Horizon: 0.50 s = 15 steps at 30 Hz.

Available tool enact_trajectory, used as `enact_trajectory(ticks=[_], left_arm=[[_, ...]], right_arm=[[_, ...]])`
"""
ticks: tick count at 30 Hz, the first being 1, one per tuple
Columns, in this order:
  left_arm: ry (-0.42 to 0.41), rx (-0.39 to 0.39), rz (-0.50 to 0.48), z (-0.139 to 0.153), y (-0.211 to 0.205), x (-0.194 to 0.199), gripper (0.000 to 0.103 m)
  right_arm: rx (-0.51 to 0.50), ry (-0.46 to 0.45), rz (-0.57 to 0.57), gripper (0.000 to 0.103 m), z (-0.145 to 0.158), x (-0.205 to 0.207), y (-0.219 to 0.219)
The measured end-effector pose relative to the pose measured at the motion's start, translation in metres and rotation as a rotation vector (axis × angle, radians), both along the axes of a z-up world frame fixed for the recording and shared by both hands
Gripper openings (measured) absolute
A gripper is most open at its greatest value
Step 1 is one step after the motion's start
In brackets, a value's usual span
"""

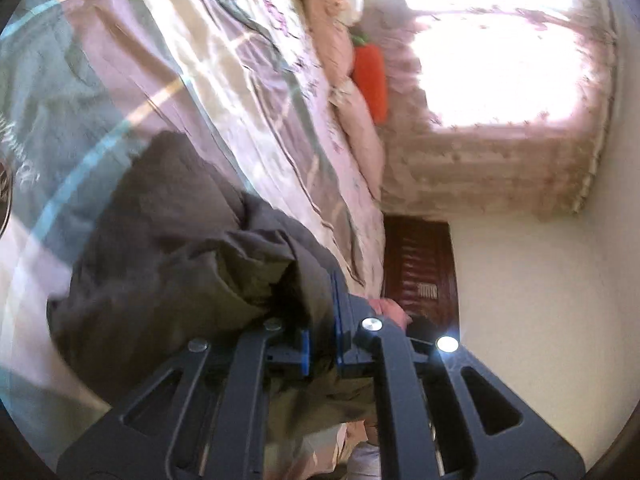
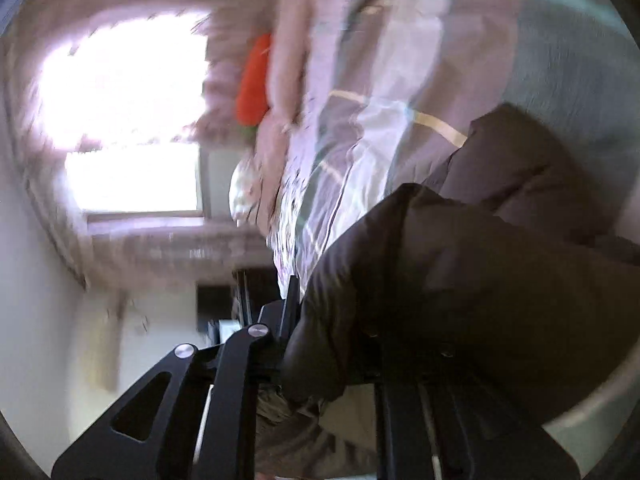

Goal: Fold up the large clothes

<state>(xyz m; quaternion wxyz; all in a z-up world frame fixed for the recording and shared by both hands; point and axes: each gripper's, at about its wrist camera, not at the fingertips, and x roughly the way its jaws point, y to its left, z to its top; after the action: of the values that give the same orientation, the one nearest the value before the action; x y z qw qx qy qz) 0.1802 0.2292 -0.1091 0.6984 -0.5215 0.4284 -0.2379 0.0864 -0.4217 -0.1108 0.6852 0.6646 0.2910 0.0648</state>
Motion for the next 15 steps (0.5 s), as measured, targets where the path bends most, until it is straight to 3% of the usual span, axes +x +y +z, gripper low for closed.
enact_trajectory(ticks=[3, 7, 10, 13, 15], left_arm=[[0.06, -0.008, 0.031, -0.027, 0.003, 0.03, 0.008], [0.136, 0.034, 0.084, -0.068, -0.001, 0.067, 0.008], [0.159, -0.048, 0.207, -0.087, 0.003, 0.073, 0.011], [0.094, -0.084, 0.279, -0.074, 0.013, 0.076, 0.022], [0.027, -0.113, 0.354, -0.055, 0.025, 0.073, 0.032]], right_arm=[[0.026, -0.017, -0.046, 0.033, -0.023, 0.043, -0.012], [-0.089, 0.008, -0.053, 0.034, -0.041, 0.068, -0.018], [-0.2, 0.058, -0.037, 0.034, -0.047, 0.066, -0.018], [-0.372, 0.097, -0.004, 0.038, -0.033, 0.064, -0.016], [-0.453, 0.102, -0.01, 0.058, -0.028, 0.058, -0.017]])
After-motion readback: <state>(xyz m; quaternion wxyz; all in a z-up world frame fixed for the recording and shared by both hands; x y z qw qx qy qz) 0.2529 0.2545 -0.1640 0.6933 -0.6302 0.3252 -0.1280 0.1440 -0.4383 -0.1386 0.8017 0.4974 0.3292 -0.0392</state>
